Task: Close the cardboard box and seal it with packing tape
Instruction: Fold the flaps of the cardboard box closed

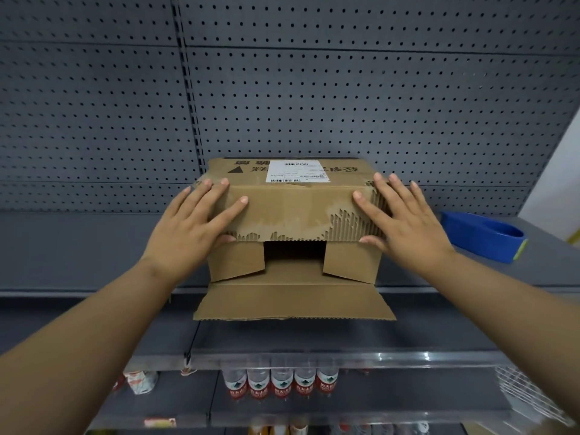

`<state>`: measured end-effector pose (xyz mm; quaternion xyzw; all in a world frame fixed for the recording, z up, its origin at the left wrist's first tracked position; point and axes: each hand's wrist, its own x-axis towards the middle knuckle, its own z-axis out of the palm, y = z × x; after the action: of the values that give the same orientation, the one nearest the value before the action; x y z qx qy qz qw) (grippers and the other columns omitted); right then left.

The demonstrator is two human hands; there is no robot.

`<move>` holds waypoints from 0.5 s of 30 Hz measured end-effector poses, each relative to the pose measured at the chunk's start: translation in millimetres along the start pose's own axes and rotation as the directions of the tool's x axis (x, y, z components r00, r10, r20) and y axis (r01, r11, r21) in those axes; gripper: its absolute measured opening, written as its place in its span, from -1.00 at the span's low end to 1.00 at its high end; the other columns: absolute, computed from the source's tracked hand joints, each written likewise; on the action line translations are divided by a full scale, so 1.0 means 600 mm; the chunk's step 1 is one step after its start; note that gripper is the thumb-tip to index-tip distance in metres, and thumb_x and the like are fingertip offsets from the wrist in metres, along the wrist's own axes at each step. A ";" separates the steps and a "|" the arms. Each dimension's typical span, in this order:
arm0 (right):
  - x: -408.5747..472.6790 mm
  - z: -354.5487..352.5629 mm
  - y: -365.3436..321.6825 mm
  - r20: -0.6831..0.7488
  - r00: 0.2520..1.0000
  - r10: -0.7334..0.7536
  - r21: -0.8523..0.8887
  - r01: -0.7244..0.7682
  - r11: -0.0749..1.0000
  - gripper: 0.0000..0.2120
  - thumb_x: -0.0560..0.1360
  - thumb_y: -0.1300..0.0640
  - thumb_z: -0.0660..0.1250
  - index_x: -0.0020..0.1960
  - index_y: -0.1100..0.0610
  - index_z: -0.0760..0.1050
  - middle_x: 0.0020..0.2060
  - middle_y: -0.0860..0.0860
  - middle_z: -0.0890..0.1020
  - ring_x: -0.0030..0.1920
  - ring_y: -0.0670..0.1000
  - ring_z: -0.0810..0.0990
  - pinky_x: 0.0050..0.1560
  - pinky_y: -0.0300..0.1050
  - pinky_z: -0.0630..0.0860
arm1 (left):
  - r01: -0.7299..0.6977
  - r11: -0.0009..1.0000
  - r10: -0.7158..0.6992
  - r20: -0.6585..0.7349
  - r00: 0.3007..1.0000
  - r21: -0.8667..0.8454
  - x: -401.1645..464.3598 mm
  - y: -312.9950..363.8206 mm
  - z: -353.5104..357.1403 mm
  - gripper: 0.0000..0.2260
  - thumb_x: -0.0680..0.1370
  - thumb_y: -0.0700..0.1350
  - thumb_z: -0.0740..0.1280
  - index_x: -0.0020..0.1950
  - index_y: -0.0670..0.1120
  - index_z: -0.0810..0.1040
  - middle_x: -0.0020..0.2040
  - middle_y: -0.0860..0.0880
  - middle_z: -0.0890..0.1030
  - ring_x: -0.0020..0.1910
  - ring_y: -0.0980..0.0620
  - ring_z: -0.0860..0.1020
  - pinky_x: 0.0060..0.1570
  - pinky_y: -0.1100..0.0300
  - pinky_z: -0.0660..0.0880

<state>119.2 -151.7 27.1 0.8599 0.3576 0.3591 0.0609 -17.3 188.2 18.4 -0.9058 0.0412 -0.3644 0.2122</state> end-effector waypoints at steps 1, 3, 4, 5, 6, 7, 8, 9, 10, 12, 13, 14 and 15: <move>-0.001 -0.002 -0.003 -0.010 1.000 0.002 0.005 -0.002 1.000 -0.28 0.44 -0.26 0.16 0.51 0.00 0.06 0.46 0.21 0.17 0.45 0.24 0.13 0.44 0.18 0.01 | 0.005 1.000 -0.005 -0.009 1.000 0.010 0.000 0.002 0.000 -0.46 0.52 0.18 0.02 0.47 0.02 0.21 0.44 -0.18 0.23 0.39 -0.20 0.21 0.42 0.01 0.00; -0.003 -0.007 -0.008 -0.022 1.000 0.002 0.006 -0.002 1.000 -0.25 0.41 -0.21 0.23 0.50 0.02 0.09 0.45 0.25 0.21 0.44 0.26 0.15 0.43 0.19 0.03 | 0.012 1.000 -0.011 -0.019 1.000 0.023 0.000 0.006 0.000 -0.46 0.51 0.18 0.03 0.47 0.04 0.20 0.44 -0.18 0.22 0.38 -0.20 0.21 0.38 -0.02 0.06; -0.004 -0.010 -0.010 -0.025 1.000 -0.001 0.002 0.001 1.000 -0.23 0.40 -0.21 0.25 0.50 0.04 0.09 0.45 0.25 0.21 0.45 0.26 0.14 0.43 0.19 0.02 | 0.015 1.000 -0.014 -0.022 1.000 0.027 0.000 0.007 0.000 -0.46 0.51 0.17 0.04 0.47 0.05 0.20 0.44 -0.17 0.21 0.38 -0.20 0.20 0.37 -0.03 0.07; -0.005 -0.012 -0.013 -0.020 1.000 -0.006 -0.002 0.006 1.000 -0.22 0.39 -0.22 0.26 0.50 0.05 0.09 0.45 0.26 0.20 0.45 0.26 0.13 0.44 0.19 -0.01 | 0.019 0.999 -0.018 -0.025 1.000 0.030 0.000 0.008 0.000 -0.47 0.51 0.16 0.05 0.47 0.06 0.20 0.43 -0.17 0.20 0.38 -0.20 0.19 0.37 -0.02 0.05; -0.006 -0.013 -0.017 -0.008 1.000 -0.017 0.002 0.017 1.000 -0.19 0.38 -0.25 0.25 0.51 0.05 0.07 0.46 0.26 0.18 0.46 0.25 0.10 0.46 0.19 -0.05 | 0.022 0.999 -0.022 -0.025 0.999 0.031 0.000 0.009 0.000 -0.47 0.50 0.16 0.06 0.47 0.06 0.20 0.43 -0.17 0.19 0.39 -0.20 0.19 0.38 -0.01 0.04; -0.007 -0.016 -0.022 0.015 0.999 -0.034 0.013 0.034 0.999 -0.16 0.37 -0.31 0.22 0.51 0.04 0.04 0.47 0.25 0.14 0.47 0.24 0.06 0.48 0.17 -0.11 | 0.024 0.999 -0.023 -0.028 0.999 0.033 0.000 0.010 0.001 -0.47 0.50 0.16 0.06 0.47 0.07 0.20 0.43 -0.16 0.20 0.38 -0.20 0.19 0.38 -0.01 0.03; -0.008 -0.019 -0.029 0.042 0.997 -0.063 0.030 0.062 0.998 -0.12 0.36 -0.39 0.17 0.52 0.03 0.01 0.48 0.24 0.10 0.47 0.24 0.02 0.48 0.15 -0.17 | 0.023 0.999 -0.022 -0.031 0.999 0.032 0.000 0.011 0.001 -0.47 0.50 0.16 0.06 0.46 0.07 0.20 0.42 -0.16 0.21 0.38 -0.20 0.19 0.37 -0.01 0.03; -0.009 -0.023 -0.037 0.073 0.992 -0.105 0.053 0.101 0.993 -0.08 0.34 -0.45 0.12 0.52 0.02 -0.01 0.49 0.23 0.06 0.48 0.22 -0.03 0.48 0.14 -0.21 | 0.023 0.999 -0.022 -0.035 0.999 0.031 0.001 0.012 0.002 -0.47 0.50 0.16 0.07 0.46 0.07 0.21 0.42 -0.16 0.21 0.38 -0.20 0.19 0.37 -0.02 0.04; -0.010 -0.026 -0.046 0.104 0.982 -0.159 0.081 0.151 0.985 -0.04 0.31 -0.51 0.07 0.53 0.02 -0.03 0.50 0.22 0.02 0.49 0.21 -0.08 0.48 0.14 -0.23 | 0.025 0.999 -0.024 -0.039 0.999 0.028 0.001 0.013 0.003 -0.47 0.50 0.15 0.08 0.46 0.07 0.21 0.41 -0.17 0.21 0.38 -0.20 0.19 0.36 -0.02 0.05; -0.015 -0.033 -0.064 0.165 0.942 -0.291 0.132 0.272 0.953 0.04 0.26 -0.58 -0.02 0.54 0.03 -0.08 0.50 0.17 -0.07 0.49 0.16 -0.16 0.46 0.20 -0.25 | 0.028 0.999 -0.027 -0.053 0.998 0.019 0.001 0.014 0.004 -0.48 0.51 0.14 0.17 0.46 0.06 0.22 0.41 -0.17 0.22 0.38 -0.20 0.19 0.36 -0.03 0.04; -0.019 -0.035 -0.072 0.183 0.916 -0.358 0.158 0.332 0.930 0.07 0.24 -0.60 -0.03 0.54 0.02 -0.13 0.50 0.15 -0.12 0.49 0.15 -0.20 0.43 0.21 -0.26 | 0.031 0.999 -0.030 -0.057 0.998 0.014 0.001 0.014 0.004 -0.46 0.50 0.12 0.23 0.45 0.06 0.22 0.41 -0.18 0.23 0.38 -0.20 0.19 0.36 -0.03 0.05; -0.023 -0.036 -0.080 0.200 0.887 -0.415 0.187 0.381 0.905 0.10 0.22 -0.61 -0.01 0.53 0.00 -0.21 0.50 0.13 -0.18 0.49 0.13 -0.25 0.43 0.19 -0.28 | 0.033 0.999 -0.033 -0.058 0.998 0.011 0.001 0.014 0.004 -0.44 0.48 0.11 0.26 0.45 0.05 0.23 0.41 -0.19 0.24 0.37 -0.21 0.20 0.36 -0.04 0.06; -0.027 -0.036 -0.088 0.224 0.861 -0.457 0.212 0.415 0.885 0.12 0.20 -0.61 0.02 0.52 -0.02 -0.29 0.49 0.09 -0.24 0.49 0.11 -0.30 0.45 0.18 -0.32 | 0.033 0.999 -0.033 -0.060 0.998 0.011 0.001 0.014 0.004 -0.43 0.47 0.10 0.28 0.45 0.05 0.23 0.41 -0.19 0.25 0.37 -0.21 0.20 0.36 -0.04 0.06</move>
<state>67.0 -126.7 14.4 0.7988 0.5588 0.1870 0.1208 -14.5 181.5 13.9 -0.8938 0.0304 -0.3949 0.2101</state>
